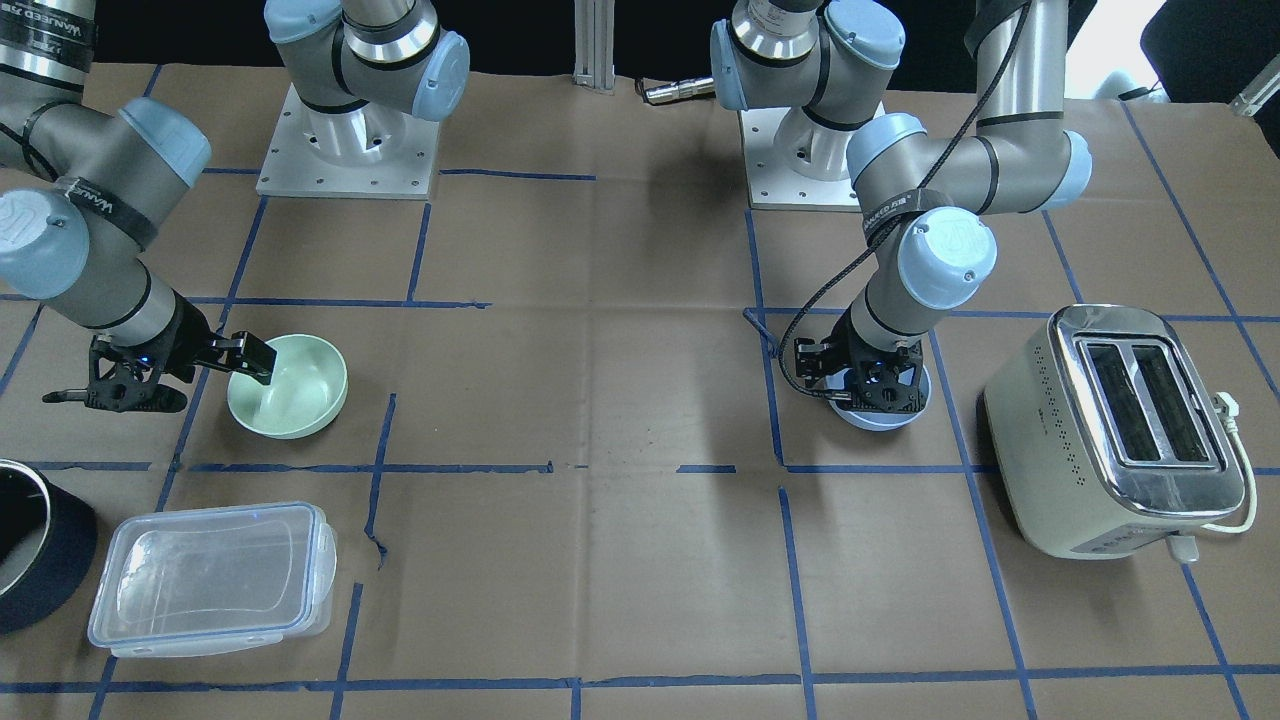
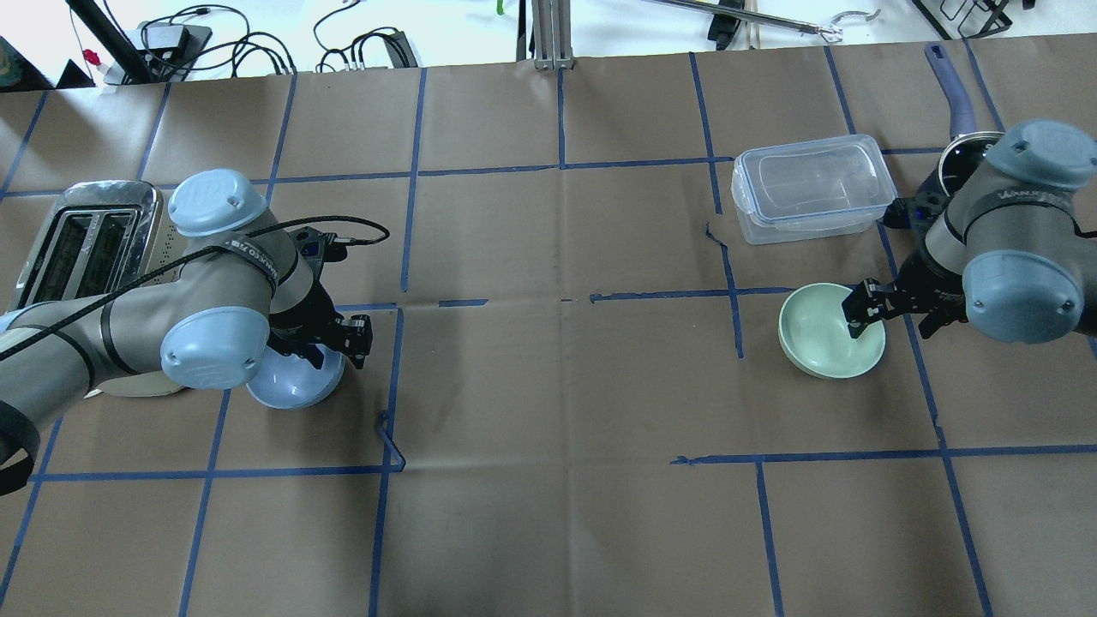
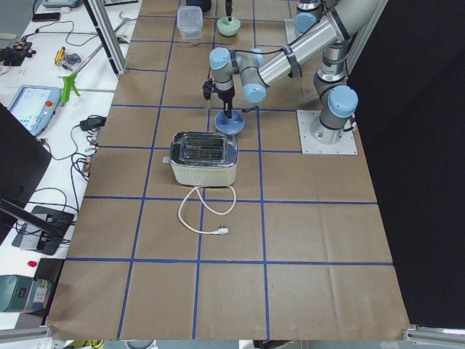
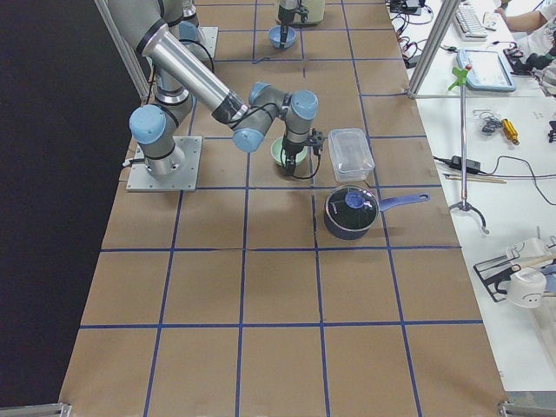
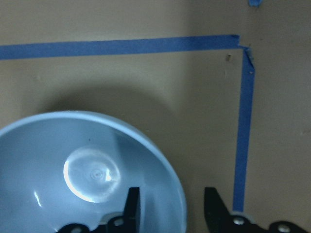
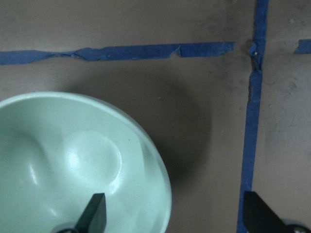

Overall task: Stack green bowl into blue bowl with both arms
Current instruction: 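Lift the blue bowl with the left gripper while the right lifts the green bowl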

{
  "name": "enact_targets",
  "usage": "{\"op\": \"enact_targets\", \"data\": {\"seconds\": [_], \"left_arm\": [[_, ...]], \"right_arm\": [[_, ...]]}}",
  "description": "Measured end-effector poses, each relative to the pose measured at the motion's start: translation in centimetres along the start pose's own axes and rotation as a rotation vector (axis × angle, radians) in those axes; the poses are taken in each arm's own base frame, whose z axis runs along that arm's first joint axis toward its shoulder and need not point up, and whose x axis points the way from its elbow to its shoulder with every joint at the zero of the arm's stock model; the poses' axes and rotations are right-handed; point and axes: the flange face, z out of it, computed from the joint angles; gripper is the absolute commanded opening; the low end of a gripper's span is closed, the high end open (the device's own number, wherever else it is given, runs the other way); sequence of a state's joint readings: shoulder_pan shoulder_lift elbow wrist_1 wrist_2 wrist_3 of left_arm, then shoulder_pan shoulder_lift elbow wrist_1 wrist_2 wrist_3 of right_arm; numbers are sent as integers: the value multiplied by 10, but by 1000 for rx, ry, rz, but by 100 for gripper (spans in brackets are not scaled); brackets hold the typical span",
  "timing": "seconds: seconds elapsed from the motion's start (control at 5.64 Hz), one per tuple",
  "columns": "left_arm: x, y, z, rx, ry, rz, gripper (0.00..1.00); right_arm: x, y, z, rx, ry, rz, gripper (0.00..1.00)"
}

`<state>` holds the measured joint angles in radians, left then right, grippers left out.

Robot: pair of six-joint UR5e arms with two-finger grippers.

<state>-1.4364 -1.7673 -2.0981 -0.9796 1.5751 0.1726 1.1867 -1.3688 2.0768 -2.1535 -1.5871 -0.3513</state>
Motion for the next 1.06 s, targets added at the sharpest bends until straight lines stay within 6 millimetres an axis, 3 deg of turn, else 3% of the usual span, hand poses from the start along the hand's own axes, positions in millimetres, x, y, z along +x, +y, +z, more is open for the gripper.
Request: {"op": "enact_targets", "data": {"seconds": [0.18,0.53,0.71,0.89,1.06], "left_arm": [[0,-1,-1,4,-1,1,0],[6,-8,-17,33,-11,-25,0],[24,-20,-38,56,-16,-53,2],[64,-35,-63,90,-21,-42,2],[116,-52,-81,127,-24,-7,2]], "right_arm": [[0,-1,0,4,4,-2,6],[1,-4,-7,23,14,1,5],[2,-6,-15,37,21,0,5],[2,-14,-35,48,29,-4,5],[2,-24,-74,43,29,-11,5]]}}
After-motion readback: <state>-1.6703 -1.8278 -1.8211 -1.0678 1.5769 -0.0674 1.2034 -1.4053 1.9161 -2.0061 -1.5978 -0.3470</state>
